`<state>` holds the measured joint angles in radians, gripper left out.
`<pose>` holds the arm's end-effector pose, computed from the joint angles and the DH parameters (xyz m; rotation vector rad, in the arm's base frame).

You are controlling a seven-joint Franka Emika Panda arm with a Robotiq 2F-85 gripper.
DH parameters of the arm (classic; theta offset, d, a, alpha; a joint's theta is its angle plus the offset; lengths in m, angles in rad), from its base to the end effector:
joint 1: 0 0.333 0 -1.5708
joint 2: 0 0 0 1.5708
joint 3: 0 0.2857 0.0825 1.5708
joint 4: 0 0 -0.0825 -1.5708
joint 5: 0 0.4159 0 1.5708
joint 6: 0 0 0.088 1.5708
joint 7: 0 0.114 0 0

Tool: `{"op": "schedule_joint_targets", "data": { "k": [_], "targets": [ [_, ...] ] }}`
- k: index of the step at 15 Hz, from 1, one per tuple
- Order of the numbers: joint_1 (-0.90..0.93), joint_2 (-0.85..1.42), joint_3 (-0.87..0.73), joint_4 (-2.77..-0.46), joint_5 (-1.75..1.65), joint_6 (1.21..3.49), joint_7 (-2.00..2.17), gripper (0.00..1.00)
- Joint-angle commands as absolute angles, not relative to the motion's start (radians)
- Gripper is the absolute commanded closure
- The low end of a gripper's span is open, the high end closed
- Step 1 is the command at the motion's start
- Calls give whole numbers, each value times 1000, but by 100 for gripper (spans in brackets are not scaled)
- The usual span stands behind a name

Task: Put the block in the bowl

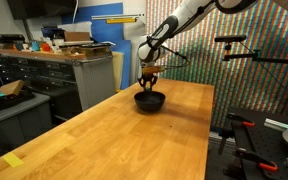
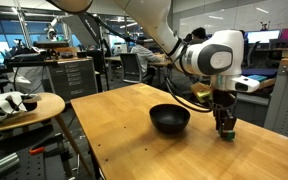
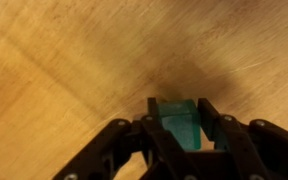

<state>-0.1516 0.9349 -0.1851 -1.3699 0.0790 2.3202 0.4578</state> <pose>0.7014 -0.2203 0.1146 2.8297 -1.1490 0.0553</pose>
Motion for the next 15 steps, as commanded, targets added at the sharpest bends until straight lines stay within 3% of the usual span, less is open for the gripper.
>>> {"op": "schedule_joint_targets", "data": {
  "k": [1, 15],
  "targets": [
    [-167, 933, -175, -1326, 103, 2287, 421, 81],
    [-89, 745, -188, -1454, 70, 2296, 444, 81]
  ]
}}
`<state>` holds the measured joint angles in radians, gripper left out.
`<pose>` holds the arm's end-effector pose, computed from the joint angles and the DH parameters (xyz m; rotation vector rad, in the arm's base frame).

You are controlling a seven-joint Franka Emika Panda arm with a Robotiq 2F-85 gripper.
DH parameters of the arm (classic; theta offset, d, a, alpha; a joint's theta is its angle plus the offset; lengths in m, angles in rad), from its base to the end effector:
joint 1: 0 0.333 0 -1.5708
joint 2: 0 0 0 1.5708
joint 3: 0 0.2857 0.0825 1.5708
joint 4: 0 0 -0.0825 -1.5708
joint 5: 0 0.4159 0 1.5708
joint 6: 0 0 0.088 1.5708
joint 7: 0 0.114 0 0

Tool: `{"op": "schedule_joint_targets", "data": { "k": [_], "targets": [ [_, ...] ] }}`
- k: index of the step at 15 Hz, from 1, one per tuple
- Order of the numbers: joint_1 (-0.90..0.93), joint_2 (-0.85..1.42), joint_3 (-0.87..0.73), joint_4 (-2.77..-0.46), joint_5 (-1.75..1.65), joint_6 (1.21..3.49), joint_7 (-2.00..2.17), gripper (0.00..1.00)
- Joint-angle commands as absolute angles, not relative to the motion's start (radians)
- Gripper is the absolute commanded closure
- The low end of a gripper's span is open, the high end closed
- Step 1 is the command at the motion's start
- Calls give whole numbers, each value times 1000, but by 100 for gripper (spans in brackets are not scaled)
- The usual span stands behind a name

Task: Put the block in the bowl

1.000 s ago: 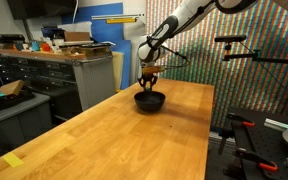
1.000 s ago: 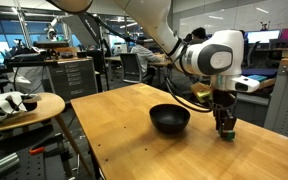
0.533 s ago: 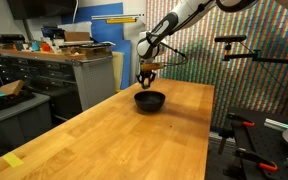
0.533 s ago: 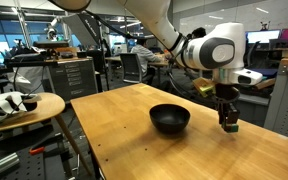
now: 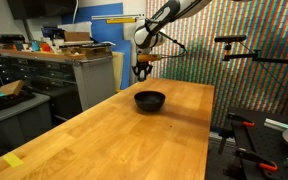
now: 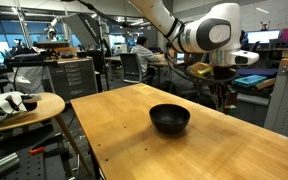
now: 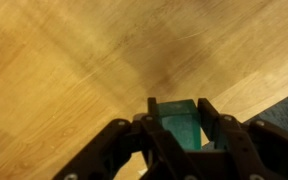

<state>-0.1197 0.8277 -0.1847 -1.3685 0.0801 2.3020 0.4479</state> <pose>0.7258 -0.1994 0.1924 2.8694 -1.1056 0.1912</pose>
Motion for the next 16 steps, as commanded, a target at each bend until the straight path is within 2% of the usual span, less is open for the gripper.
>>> {"op": "schedule_joint_targets", "data": {
  "k": [1, 16],
  "targets": [
    [-77, 727, -189, -1479, 67, 2304, 448, 81],
    [135, 414, -196, -1984, -33, 2461, 613, 81]
  ]
}}
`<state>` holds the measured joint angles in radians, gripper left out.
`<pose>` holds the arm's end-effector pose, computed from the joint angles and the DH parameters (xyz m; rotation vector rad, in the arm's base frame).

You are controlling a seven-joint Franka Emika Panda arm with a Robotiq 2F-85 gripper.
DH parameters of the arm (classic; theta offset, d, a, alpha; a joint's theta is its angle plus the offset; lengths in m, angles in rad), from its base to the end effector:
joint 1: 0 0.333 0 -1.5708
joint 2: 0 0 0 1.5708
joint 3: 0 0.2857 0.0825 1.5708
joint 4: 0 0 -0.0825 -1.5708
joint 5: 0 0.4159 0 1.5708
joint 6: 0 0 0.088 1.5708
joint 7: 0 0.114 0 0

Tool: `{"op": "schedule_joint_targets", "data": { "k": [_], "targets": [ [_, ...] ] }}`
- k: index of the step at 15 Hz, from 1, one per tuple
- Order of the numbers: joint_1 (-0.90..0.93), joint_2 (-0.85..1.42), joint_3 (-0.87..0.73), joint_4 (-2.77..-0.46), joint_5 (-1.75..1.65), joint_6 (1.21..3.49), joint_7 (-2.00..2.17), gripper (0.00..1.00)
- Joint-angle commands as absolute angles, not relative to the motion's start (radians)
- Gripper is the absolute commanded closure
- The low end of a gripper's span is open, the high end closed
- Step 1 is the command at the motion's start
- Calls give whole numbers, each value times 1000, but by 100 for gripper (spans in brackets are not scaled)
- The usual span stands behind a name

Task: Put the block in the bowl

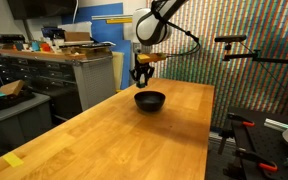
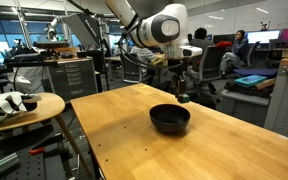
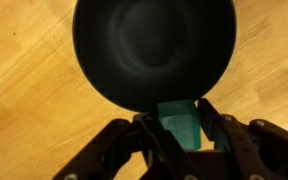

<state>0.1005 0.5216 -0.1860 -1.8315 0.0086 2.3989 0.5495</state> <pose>0.6592 -0.0526 0.2006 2.9251 -0.9281 0.1118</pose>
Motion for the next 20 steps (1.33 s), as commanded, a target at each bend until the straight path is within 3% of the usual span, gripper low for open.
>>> {"op": "schedule_joint_targets", "data": {
  "k": [1, 7, 17, 18, 20],
  "targets": [
    [142, 395, -195, -2018, -41, 2473, 630, 81],
    [155, 334, -184, -2168, -84, 2548, 702, 81],
    [122, 419, -153, -2166, -14, 2648, 666, 81],
    [120, 422, -153, -2164, -6, 2650, 663, 38],
    [119, 420, -158, -2162, -2, 2651, 665, 23]
  ]
}}
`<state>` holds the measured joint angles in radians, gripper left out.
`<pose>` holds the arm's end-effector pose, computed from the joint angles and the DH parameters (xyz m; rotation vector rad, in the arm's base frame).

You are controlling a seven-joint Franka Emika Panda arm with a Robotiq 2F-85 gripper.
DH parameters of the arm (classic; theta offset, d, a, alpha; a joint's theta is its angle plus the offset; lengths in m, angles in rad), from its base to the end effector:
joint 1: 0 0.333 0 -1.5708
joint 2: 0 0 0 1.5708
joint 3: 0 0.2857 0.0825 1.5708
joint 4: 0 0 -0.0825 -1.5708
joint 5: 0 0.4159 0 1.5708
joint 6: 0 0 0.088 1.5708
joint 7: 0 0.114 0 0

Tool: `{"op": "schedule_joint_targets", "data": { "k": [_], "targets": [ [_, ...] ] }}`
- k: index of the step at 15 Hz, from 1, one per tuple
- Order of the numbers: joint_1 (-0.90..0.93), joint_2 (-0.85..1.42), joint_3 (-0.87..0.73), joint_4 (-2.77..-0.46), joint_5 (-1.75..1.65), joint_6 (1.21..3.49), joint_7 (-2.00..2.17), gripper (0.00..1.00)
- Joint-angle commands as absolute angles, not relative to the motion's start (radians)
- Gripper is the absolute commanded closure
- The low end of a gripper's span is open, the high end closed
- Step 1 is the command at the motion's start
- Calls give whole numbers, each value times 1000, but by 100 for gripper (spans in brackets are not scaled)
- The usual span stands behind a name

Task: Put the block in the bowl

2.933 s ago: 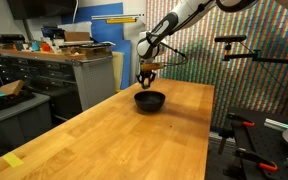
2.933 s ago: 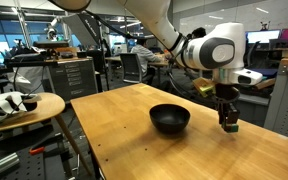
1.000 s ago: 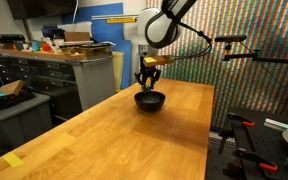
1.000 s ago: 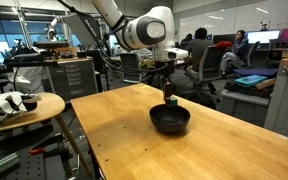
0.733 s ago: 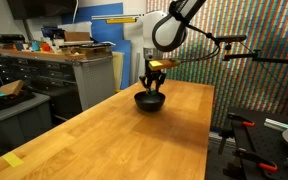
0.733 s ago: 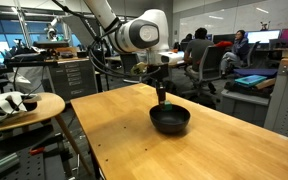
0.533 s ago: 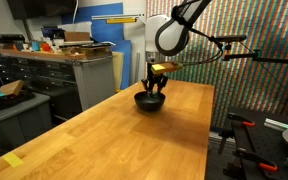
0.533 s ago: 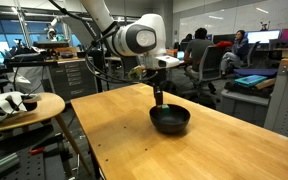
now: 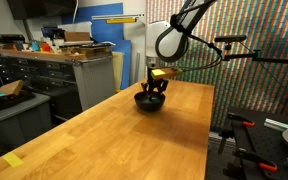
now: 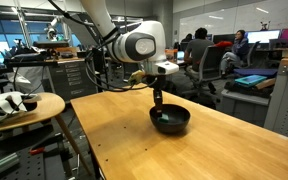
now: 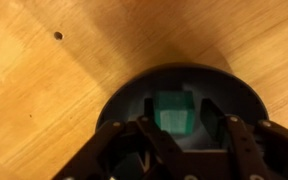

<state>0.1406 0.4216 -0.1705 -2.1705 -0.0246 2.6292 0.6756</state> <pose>0.5727 -0.0216 0.1412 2.9059 -1.0086 0.1017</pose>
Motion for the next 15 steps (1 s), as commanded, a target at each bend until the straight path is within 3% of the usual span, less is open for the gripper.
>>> {"op": "schedule_joint_targets", "data": {
  "k": [1, 3, 9, 15],
  "targets": [
    [118, 415, -162, -2163, -2, 2650, 666, 16],
    [114, 405, -167, -2161, -4, 2647, 666, 1],
    [94, 338, -178, -2124, -23, 2571, 643, 0],
    [41, 273, -161, -1980, -22, 2343, 524, 0]
  ]
}}
